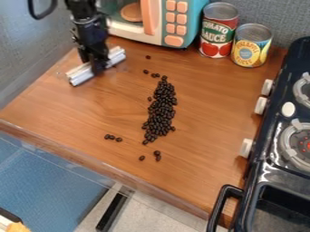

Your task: Sweep into pile

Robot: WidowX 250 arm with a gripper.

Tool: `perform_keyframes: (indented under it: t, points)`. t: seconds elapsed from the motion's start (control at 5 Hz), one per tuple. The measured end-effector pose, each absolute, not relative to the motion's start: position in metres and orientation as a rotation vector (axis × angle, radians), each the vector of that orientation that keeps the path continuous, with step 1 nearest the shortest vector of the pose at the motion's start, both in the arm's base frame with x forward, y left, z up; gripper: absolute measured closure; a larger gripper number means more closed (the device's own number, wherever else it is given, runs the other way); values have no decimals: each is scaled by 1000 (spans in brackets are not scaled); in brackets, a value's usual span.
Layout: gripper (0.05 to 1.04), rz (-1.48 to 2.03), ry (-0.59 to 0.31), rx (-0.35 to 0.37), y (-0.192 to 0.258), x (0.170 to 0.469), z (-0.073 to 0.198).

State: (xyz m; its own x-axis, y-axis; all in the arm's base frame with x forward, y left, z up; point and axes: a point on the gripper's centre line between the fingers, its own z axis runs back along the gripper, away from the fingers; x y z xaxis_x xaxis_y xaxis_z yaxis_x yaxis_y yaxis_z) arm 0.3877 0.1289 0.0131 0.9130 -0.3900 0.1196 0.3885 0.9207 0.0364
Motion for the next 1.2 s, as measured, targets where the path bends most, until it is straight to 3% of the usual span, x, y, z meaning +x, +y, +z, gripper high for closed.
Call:
perform_keyframes:
  t: [0.6,1.2]
  points:
    - [700,-466,-131,2,86,390,11]
    - [700,-520,-114,-57,48,375,13]
